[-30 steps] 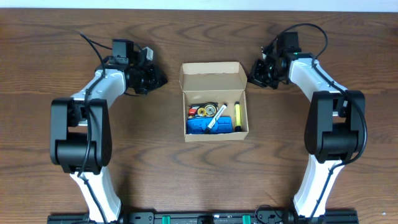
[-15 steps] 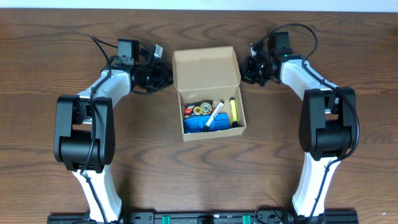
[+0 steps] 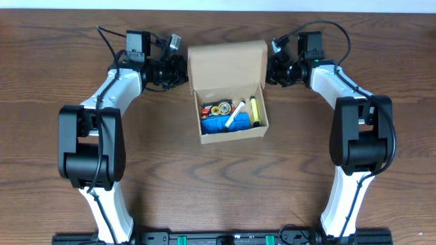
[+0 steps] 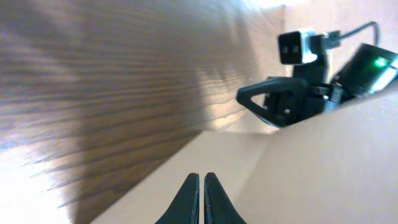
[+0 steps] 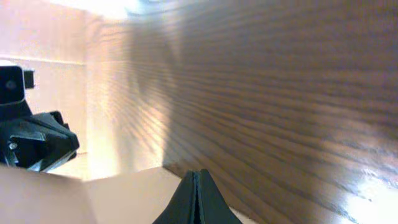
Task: Pack container
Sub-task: 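Push the lid flaps upward with both grippers toward closing, then fold the lid down over the box with both grippers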
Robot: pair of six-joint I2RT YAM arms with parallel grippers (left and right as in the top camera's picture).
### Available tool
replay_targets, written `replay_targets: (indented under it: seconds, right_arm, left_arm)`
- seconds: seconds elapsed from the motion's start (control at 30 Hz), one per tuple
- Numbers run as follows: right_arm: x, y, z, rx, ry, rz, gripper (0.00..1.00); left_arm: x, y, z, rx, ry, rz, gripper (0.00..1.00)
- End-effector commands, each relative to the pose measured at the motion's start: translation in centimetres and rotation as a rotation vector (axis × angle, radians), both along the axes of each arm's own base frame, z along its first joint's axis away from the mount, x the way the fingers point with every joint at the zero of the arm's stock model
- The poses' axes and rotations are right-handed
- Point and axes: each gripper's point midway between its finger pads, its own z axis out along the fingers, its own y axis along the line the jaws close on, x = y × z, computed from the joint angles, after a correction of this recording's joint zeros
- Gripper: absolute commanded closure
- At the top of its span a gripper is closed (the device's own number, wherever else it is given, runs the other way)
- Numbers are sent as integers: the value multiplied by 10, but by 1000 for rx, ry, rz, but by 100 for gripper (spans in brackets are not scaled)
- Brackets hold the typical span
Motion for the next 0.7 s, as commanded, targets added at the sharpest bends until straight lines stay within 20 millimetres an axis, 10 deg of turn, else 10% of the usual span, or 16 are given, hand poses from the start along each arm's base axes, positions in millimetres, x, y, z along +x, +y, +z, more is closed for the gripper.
replay_targets:
  seconds: [0.0,0.27,0.67]
  right_arm:
    - [-1,0,33,43,-111,61,99]
    - [-5,1,79,14,-271,112,99]
    - [-48,-4,101,-149,-320,219,99]
  left_arm:
    - [-1,-7,53,-20,-170,-60,94]
    - [-10,-11,84,-17,-250,-82,94]
    - [-53,-10,69,163,-199,-153,94]
